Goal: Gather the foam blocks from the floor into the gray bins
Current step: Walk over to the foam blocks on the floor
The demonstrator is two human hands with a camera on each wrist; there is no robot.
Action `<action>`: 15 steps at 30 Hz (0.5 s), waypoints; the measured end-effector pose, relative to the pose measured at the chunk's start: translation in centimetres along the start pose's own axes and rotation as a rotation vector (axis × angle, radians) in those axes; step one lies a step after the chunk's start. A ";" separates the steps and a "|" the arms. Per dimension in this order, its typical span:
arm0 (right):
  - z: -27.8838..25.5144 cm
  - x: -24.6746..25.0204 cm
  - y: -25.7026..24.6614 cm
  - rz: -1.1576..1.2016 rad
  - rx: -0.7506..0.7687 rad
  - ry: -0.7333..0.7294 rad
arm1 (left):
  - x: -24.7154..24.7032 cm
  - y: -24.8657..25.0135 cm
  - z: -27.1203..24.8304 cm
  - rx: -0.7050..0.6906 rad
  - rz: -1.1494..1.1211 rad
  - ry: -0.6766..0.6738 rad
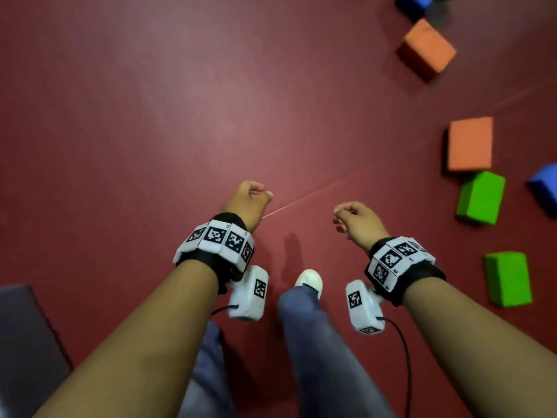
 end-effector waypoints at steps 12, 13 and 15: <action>8.7 25.3 14.4 0.341 -0.278 0.214 | -29.9 17.3 6.6 -0.091 0.260 -0.284; 9.4 26.3 14.7 0.374 -0.295 0.226 | -31.4 18.4 7.3 -0.099 0.282 -0.295; 11.1 28.1 15.2 0.445 -0.334 0.250 | -34.2 20.3 9.3 -0.098 0.318 -0.332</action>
Point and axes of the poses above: each hand's wrist, its own z-axis towards the middle knuckle, its own x-axis out of the back of the hand, y = z × x, the point moved 3 cm from there along z, towards the middle knuckle, and after that the axes turned 10 degrees about -z, right-handed, at the moved point
